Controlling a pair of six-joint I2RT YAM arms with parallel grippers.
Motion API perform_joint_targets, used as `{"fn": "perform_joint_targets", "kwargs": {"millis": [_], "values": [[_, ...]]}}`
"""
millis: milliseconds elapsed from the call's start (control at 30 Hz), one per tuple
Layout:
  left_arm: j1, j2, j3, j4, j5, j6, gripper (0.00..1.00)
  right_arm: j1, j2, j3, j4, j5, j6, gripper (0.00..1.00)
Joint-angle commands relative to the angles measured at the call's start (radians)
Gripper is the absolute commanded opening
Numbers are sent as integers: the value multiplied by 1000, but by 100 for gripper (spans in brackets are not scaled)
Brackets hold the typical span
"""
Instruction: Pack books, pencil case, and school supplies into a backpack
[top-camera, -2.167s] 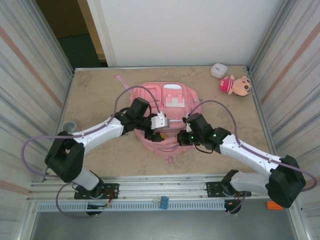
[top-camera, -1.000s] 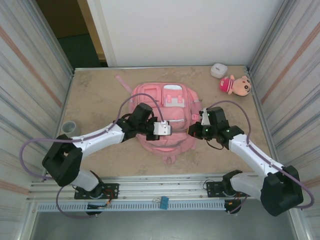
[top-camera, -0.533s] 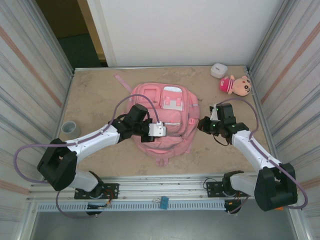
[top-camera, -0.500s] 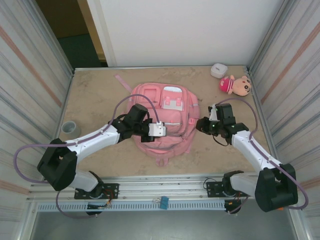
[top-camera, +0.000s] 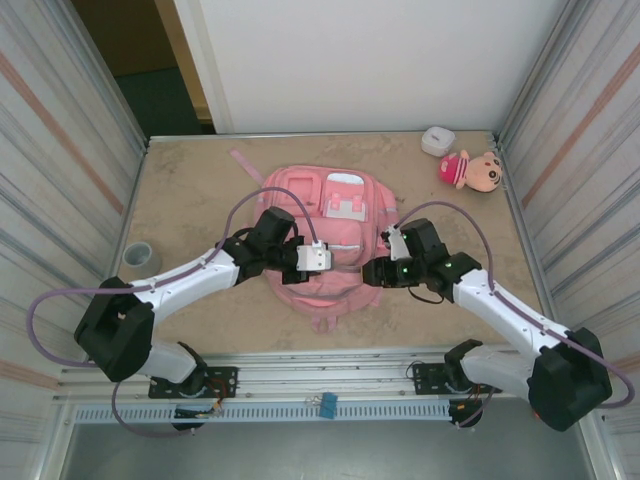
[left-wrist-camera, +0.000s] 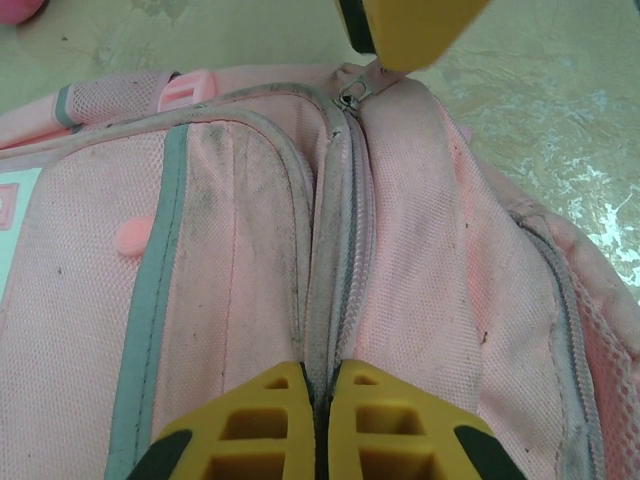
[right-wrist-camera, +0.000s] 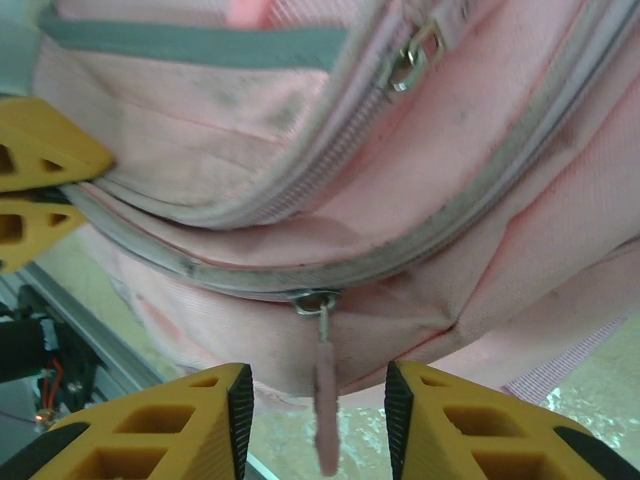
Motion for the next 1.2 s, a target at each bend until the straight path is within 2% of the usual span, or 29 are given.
{"fn": "perform_joint_targets", "kwargs": {"millis": [0,167,233,300,333,367,467,533,600,833,1033,1167], "values": [[13,-57,12,22,29,-35,0,19,33,49,-35,30,-37,37],[15,-64,10,39,35,-47,0,27,82,72,-36,38,-59,34],[15,-66,8,45,37,-49,0,27,96,78,-41,57,-65,23],[15,-63,9,39,32,-48,0,27,100,95,-63,87,-73,5],[15,-62,9,33,30,-47,0,27,95,103,-68,95,-79,0],[15,-61,10,27,26,-51,3,27,82,109,-70,96,-86,0],[15,-68,21,18,24,-92,41,25,32,122,-56,79,-110,0],[5,-77,38,13,32,-134,54,26,4,131,-44,53,-126,0],[-20,-77,57,4,8,-163,59,26,-14,140,-34,28,-134,0],[-108,-16,132,1,-113,-194,60,29,-67,155,6,-47,-144,0],[-114,70,172,25,-120,-223,52,29,-89,147,8,-60,-149,0],[-118,110,178,24,-124,-232,51,23,-104,135,22,-72,-146,0]]}}
